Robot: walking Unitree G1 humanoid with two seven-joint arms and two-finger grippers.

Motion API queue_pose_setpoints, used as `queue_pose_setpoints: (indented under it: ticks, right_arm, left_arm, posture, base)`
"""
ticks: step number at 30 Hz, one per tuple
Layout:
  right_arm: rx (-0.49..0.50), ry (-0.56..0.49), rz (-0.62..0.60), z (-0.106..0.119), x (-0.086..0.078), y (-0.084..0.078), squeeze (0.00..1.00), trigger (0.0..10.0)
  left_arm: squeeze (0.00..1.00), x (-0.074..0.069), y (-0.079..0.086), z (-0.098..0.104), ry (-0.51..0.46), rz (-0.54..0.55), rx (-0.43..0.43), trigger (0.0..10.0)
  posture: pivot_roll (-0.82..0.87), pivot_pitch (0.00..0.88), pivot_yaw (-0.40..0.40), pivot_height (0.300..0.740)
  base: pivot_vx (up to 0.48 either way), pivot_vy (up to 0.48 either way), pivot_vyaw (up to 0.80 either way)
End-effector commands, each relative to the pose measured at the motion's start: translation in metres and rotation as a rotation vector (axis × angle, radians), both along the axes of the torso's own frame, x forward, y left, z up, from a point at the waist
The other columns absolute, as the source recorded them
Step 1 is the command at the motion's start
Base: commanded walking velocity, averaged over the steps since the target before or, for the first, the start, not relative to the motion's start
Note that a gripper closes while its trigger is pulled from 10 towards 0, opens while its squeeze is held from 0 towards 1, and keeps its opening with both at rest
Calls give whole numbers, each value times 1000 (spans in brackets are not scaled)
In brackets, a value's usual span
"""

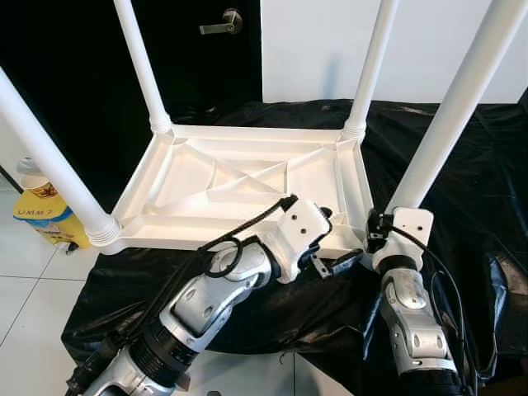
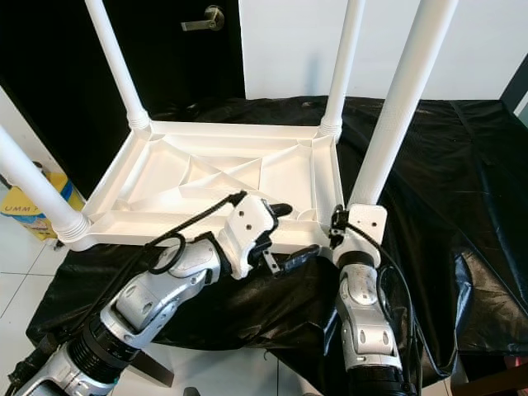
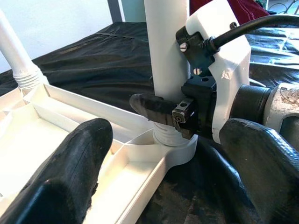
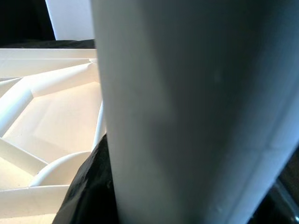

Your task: Building children table

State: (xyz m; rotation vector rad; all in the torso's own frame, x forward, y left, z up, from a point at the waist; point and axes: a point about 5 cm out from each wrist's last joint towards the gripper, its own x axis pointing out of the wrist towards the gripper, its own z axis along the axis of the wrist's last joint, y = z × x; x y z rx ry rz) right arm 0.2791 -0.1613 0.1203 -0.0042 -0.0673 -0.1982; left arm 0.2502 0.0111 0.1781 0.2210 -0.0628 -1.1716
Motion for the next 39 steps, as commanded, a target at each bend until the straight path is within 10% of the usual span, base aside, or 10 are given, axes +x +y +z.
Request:
queue_pose_setpoints:
  ticks: [1,2,3,4,21,22,25,26,39]
  right_arm:
    - [4,73,25,-13,-3,6,0,10000]
    - [-1,70,29,-13,-3,6,773,10000]
    - [-1,70,29,-13,-3,6,773,10000]
    - [-5,64,37,-12,-2,5,1000,10000]
    - [-62,-8,260,-4,-7,-23,1000,10000]
    - [-73,-14,308,-3,-6,-26,329,10000]
    - [-79,-17,336,-2,-6,-27,329,10000]
    - [-97,-18,390,-1,-4,-29,0,10000]
    - [-185,38,613,-1,12,-38,0,10000]
  left_arm:
    - [0,-3,0,-2,7,-36,20,10000]
    - [0,-3,0,-2,6,-37,21,10000]
    - [0,-3,0,-2,6,-37,21,10000]
    - [0,-3,0,-2,6,-38,21,10000]
    - [0,-3,-1,-2,1,-56,26,10000]
    - [0,-3,-1,-1,0,-58,27,10000]
    - [0,-2,-1,-1,-1,-58,28,10000]
    - [0,-2,-1,-1,-2,-61,29,10000]
    - [0,0,-2,1,-7,-66,32,10000]
  posture:
    - [-12,19,0,740]
    - [-13,16,0,740]
    - [-13,16,0,740]
    - [-14,14,-1,740]
    - [-31,1,17,740]
    - [-33,2,21,740]
    - [-33,2,21,740]
    - [-35,2,26,740]
    - [-26,9,21,740]
  base:
    - [0,0,0]
    - [0,0,0]
    - [0,0,0]
    - [0,0,0]
    - [0,0,0]
    - [0,0,0]
    - [0,0,0]
    - [0,0,0]
    - [0,0,0]
